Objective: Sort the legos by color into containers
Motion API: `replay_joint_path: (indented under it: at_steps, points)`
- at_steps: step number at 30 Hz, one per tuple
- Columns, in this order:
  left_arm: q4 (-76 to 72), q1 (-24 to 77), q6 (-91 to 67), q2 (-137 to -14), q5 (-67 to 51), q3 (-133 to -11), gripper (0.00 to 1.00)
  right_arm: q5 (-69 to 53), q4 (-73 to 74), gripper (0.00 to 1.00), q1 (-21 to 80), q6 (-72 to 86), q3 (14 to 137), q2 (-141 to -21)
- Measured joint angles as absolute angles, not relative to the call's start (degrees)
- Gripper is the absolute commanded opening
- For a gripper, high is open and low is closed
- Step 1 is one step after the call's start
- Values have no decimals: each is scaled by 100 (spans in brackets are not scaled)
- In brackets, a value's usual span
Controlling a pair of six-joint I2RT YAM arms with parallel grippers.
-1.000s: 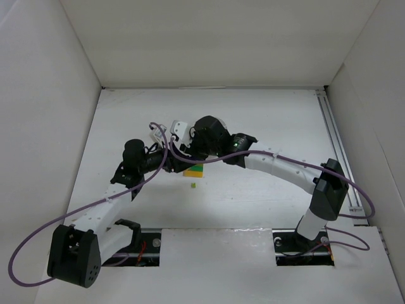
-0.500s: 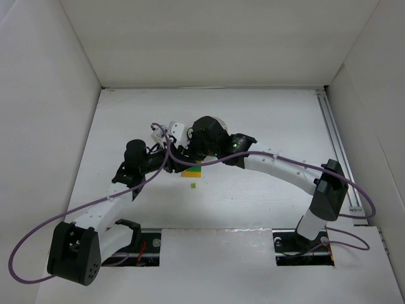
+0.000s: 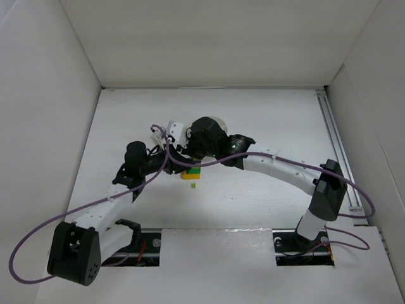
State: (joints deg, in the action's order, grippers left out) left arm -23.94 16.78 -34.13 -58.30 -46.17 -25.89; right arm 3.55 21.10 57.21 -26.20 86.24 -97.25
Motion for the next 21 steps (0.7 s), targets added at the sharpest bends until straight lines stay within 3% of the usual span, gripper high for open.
replay_joint_path:
  at_steps: [6, 15, 21]
  points:
    - [-2355, 1678, -3465, -5802, -4587, -2432, 28, 696, 1863, 3, 5739, -2622, 8643, -9725]
    - [-2268, 1678, -3485, -5596, -4436, -2344, 24, 1153, 1516, 2, 5662, -2445, 8602, -9723]
    - [-2237, 1673, -3472, -5435, -4276, -2344, 22, 681, 1496, 0, 4639, -1415, 8493, -9664]
